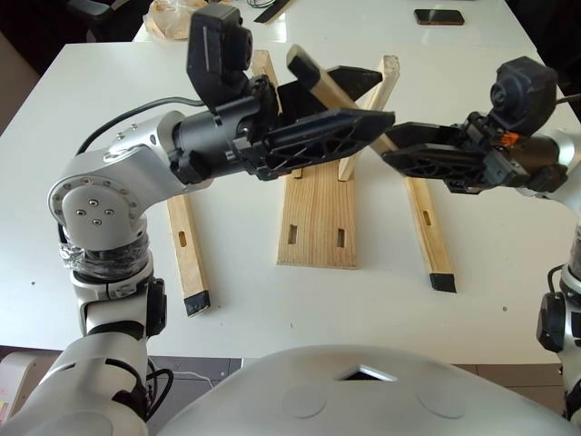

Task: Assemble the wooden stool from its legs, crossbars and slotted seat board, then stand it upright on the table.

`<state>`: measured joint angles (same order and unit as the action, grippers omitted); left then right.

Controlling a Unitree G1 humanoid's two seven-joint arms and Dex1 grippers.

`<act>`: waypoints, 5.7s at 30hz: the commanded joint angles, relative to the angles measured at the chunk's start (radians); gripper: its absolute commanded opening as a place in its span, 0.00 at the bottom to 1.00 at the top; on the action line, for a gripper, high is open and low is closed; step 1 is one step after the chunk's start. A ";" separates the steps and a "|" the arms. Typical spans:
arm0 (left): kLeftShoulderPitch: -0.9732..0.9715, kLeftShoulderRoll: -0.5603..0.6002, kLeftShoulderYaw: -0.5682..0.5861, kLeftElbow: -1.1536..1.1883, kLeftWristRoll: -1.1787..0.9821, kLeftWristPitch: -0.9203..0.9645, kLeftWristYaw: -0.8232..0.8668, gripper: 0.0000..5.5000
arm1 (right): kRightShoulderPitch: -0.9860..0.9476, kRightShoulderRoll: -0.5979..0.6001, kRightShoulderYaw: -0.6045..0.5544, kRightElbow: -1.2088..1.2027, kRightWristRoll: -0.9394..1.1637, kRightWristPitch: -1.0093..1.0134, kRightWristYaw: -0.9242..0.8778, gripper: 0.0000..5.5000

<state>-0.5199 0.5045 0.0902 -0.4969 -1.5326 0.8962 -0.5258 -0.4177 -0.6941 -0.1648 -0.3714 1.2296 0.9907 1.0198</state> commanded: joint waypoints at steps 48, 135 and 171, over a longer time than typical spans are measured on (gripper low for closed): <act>0.491 0.706 0.121 0.521 1.101 -0.687 -0.937 0.24 | 0.505 0.142 -0.116 -0.219 -0.272 -0.339 -0.307 0.42; 0.534 0.344 -0.150 0.396 1.141 -0.572 -0.662 0.24 | 0.498 0.083 0.104 -0.117 -0.534 -0.468 -0.182 0.42; 0.441 0.387 -0.163 0.396 1.140 -0.562 -0.621 0.24 | 0.461 0.129 0.136 -0.053 -0.583 -0.501 -0.195 0.42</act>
<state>-0.1276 0.8621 -0.0650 -0.0810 -0.3969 0.2896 -1.1230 0.0456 -0.5611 -0.0286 -0.4235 0.6585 0.4982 0.8244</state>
